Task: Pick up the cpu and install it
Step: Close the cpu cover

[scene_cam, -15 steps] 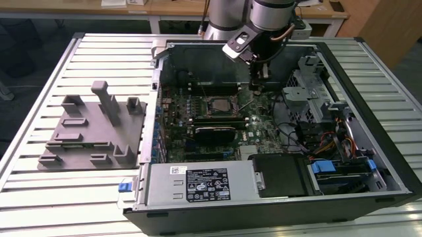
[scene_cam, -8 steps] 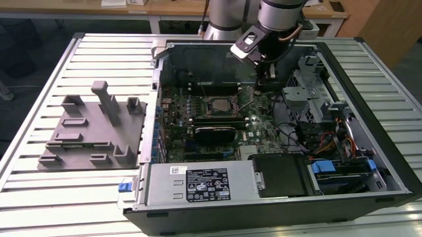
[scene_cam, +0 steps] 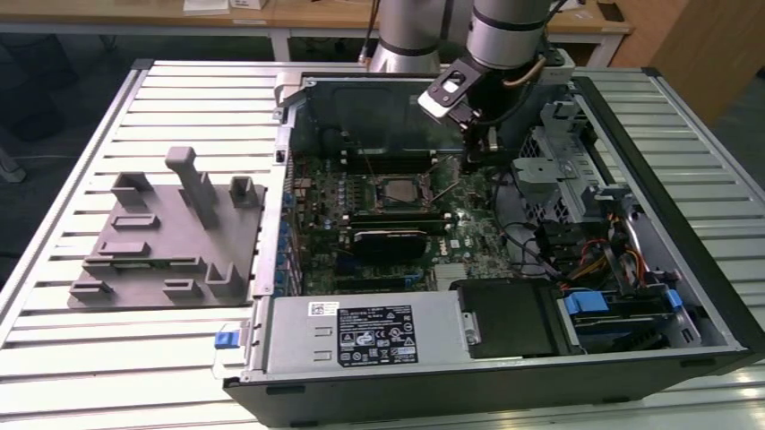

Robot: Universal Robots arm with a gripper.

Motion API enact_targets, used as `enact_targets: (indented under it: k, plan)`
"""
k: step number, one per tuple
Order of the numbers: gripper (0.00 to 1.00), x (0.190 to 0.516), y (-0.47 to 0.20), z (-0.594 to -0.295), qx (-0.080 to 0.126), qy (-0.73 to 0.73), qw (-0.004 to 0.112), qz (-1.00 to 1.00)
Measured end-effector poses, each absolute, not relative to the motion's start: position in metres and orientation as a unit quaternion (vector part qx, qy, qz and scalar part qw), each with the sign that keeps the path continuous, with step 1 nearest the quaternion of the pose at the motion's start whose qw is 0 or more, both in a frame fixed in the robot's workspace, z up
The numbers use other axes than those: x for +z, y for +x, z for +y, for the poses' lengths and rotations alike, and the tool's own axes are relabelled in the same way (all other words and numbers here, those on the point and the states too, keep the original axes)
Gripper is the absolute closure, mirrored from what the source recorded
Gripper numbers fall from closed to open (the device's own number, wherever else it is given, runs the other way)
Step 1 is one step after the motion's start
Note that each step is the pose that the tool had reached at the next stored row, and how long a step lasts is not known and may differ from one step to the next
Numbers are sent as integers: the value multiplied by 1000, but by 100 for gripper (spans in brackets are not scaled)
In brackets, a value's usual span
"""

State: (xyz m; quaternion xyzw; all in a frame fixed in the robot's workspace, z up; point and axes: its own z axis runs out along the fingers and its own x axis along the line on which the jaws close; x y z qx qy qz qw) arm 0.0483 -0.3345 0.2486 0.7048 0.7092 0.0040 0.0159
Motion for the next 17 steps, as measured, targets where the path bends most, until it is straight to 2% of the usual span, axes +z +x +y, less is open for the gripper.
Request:
enact_targets:
  k: [17]
  plan:
    - [89, 241, 47, -331, 5, 705, 15, 709]
